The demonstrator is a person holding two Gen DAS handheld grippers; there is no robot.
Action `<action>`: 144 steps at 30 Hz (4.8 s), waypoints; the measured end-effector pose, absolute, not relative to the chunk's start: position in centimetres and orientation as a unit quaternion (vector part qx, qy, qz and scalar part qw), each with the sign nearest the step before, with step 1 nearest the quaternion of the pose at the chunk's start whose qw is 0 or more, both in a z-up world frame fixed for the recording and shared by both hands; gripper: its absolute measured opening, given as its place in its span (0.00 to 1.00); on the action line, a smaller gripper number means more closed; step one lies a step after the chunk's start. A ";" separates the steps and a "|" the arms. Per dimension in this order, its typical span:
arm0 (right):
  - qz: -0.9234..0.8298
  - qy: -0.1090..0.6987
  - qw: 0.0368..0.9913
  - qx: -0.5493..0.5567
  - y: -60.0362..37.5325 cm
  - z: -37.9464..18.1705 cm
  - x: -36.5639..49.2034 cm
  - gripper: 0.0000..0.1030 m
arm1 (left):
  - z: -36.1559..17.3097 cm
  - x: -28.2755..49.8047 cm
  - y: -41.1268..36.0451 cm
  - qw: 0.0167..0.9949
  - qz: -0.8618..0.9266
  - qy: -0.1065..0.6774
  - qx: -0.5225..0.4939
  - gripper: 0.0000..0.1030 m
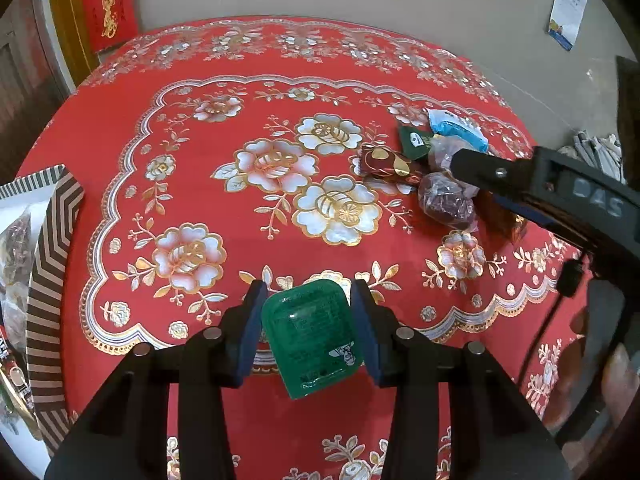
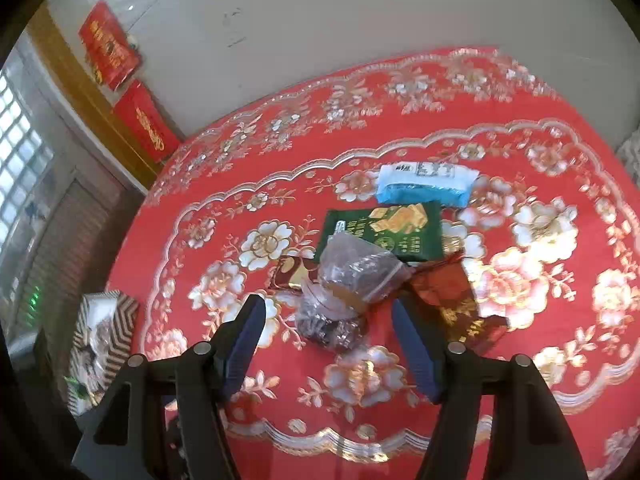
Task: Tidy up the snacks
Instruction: 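Hold the green packet with the left tool while the right tool grasps the clear bag of dates, then carry the green packet with the left tool while the right tool carries the date bag to the tray, then open both tools over the tray, releasing the green packet and date bag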
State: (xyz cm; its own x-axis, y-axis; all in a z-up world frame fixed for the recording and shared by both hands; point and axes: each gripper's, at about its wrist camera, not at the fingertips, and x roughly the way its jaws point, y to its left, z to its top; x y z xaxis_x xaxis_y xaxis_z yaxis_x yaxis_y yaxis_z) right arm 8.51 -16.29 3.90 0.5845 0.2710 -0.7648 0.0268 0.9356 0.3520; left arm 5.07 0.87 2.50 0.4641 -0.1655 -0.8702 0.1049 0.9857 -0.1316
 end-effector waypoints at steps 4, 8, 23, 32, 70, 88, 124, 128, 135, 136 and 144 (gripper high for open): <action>0.072 0.446 0.883 0.128 -15.6 4.1 8.7 0.67 | 2.4 4.9 1.1 0.853 -0.086 0.513 -0.028 0.40; 0.145 0.431 0.890 0.012 -13.8 5.1 8.5 0.85 | 2.1 4.8 1.4 0.850 -0.090 0.519 -0.030 0.40; 0.252 0.465 0.829 -0.182 -12.3 2.4 11.3 0.88 | 2.0 4.8 1.3 0.847 -0.089 0.524 -0.028 0.40; 0.234 0.475 0.827 -0.192 -11.8 0.4 12.5 0.80 | 1.8 4.9 1.4 0.845 -0.093 0.526 -0.029 0.40; 0.193 0.382 0.904 -0.011 -5.2 6.2 -1.2 0.79 | 6.2 -1.5 10.5 0.883 -0.062 0.465 -0.032 0.39; 0.258 0.371 0.890 -0.056 4.0 7.4 -3.4 0.79 | 7.7 -5.2 19.8 0.896 0.001 0.440 -0.059 0.39; 0.363 0.393 0.832 -0.147 19.8 5.2 -5.5 0.79 | 4.3 -8.4 32.0 0.882 0.091 0.450 -0.108 0.39; 0.371 0.400 0.823 -0.159 21.0 4.5 -5.8 0.79 | 3.9 -8.4 32.4 0.881 0.094 0.451 -0.109 0.39; 0.376 0.409 0.810 -0.188 22.4 3.3 -6.4 0.79 | 3.5 -8.3 32.4 0.883 0.101 0.446 -0.106 0.39; 0.377 0.411 0.808 -0.190 22.5 3.1 -6.4 0.79 | 3.5 -8.3 32.4 0.883 0.101 0.446 -0.106 0.39; 0.374 0.409 0.805 -0.209 22.9 2.6 -6.6 0.79 | 3.4 -8.2 32.3 0.883 0.103 0.446 -0.102 0.39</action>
State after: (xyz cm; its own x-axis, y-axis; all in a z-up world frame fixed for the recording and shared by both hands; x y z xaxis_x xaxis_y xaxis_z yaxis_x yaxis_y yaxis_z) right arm -6.62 22.93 2.58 0.3850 0.4314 -0.8159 -0.7740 0.6324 -0.0308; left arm -8.17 32.32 3.43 0.5817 0.0912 -0.8083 -0.2731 0.9579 -0.0885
